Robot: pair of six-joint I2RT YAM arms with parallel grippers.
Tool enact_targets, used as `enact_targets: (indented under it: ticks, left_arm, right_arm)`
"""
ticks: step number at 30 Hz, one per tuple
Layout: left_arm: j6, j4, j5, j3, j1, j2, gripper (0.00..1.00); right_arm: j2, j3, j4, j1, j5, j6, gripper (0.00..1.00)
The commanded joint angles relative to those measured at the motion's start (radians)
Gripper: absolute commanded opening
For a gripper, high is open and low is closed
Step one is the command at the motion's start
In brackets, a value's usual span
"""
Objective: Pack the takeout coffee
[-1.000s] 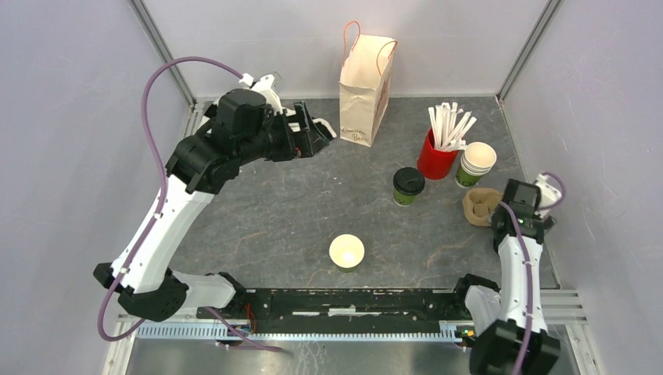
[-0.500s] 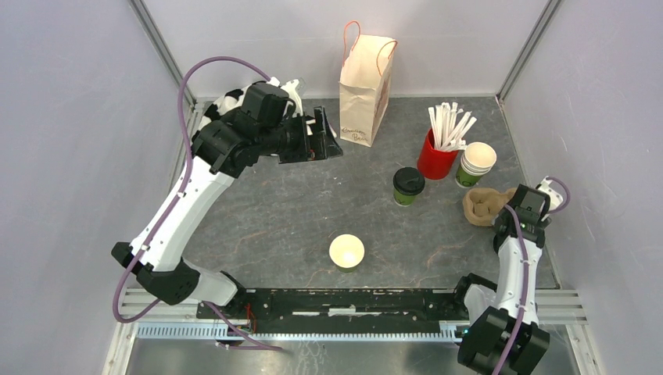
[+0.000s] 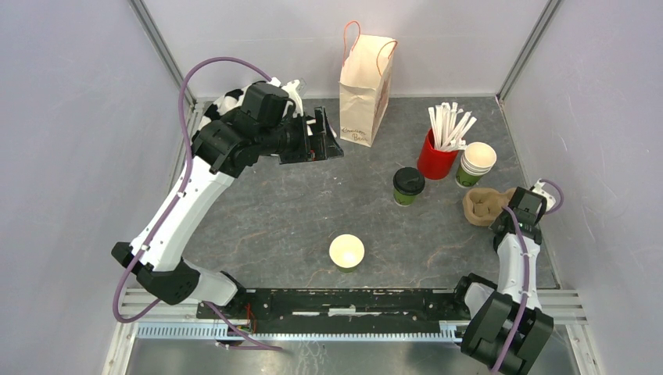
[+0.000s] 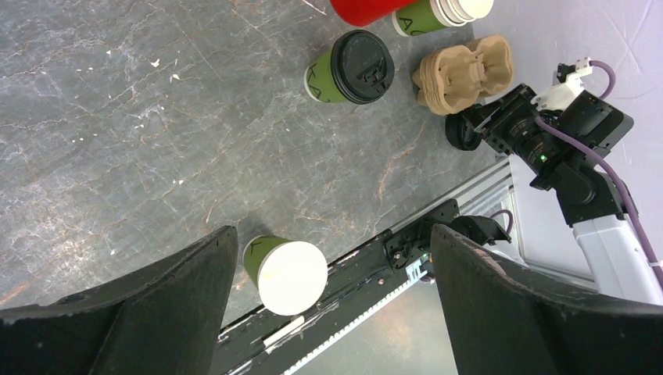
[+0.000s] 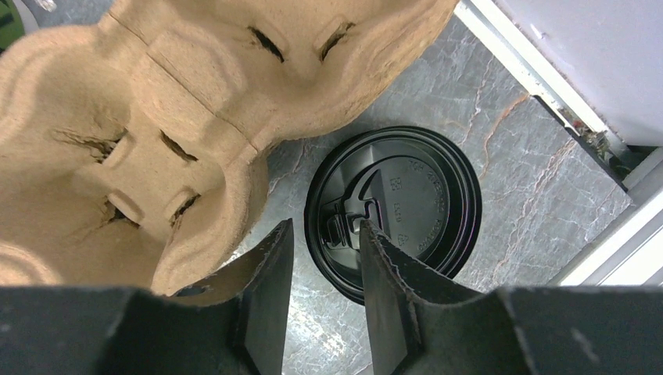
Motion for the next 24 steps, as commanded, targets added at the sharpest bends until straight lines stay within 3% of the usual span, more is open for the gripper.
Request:
enact_targets:
  ticks: [1,24]
  left_arm:
    - [0.020,0.009,0.008,0.028,-0.001,-0.008,0.98]
    - [0.036,0.010,0.013,0.025,-0.001,0.009,0.98]
  right_arm:
    - [0.020,0.007,0.056,-0.007,-0.005,-0.017,0.37]
    - [0.031,0.007,0.065,-0.008,-0.002,-0.041,0.07]
